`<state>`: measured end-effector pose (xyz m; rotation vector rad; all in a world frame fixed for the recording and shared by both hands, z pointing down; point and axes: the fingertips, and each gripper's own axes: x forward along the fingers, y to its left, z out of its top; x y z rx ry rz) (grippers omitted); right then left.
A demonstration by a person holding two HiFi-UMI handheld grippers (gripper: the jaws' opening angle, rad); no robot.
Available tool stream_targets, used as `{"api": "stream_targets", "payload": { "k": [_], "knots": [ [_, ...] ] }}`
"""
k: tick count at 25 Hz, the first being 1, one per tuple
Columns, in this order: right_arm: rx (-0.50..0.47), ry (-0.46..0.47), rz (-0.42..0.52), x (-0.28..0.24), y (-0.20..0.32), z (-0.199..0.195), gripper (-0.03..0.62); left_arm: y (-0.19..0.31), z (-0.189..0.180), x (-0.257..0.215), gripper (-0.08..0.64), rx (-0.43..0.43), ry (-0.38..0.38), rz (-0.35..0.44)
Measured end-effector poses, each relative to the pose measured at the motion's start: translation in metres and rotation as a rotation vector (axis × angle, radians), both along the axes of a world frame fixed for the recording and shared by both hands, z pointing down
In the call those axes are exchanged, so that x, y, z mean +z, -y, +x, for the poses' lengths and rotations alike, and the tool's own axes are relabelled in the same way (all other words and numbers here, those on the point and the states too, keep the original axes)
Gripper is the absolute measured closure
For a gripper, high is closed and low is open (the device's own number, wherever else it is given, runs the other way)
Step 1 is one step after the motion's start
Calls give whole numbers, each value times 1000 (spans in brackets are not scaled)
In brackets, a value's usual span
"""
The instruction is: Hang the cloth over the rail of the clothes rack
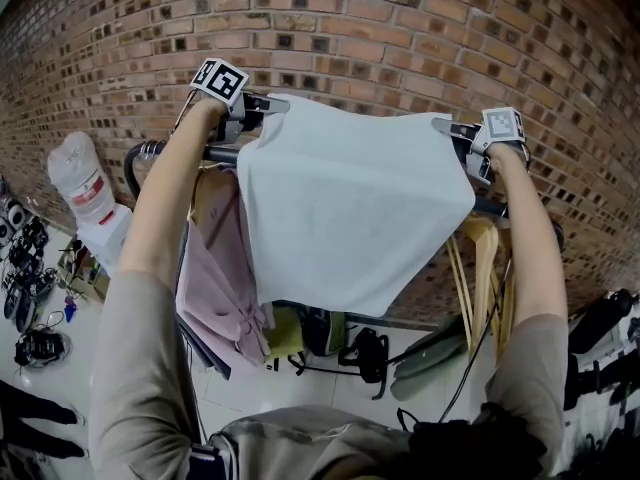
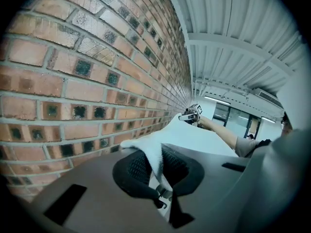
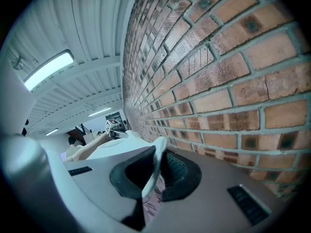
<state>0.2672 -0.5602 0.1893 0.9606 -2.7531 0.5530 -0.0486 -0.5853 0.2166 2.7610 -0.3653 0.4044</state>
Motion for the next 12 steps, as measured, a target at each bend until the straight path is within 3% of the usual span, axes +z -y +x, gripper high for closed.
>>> {"api": "stream_targets", "payload": {
  "k": [8, 12],
  "knots": [
    [-39, 11, 23, -2, -1, -3, 571, -4, 5, -2, 543, 26, -17, -14],
    [-3, -56, -19, 12, -6, 5, 571, -7, 6, 7, 543, 26, 50, 17]
  ]
}}
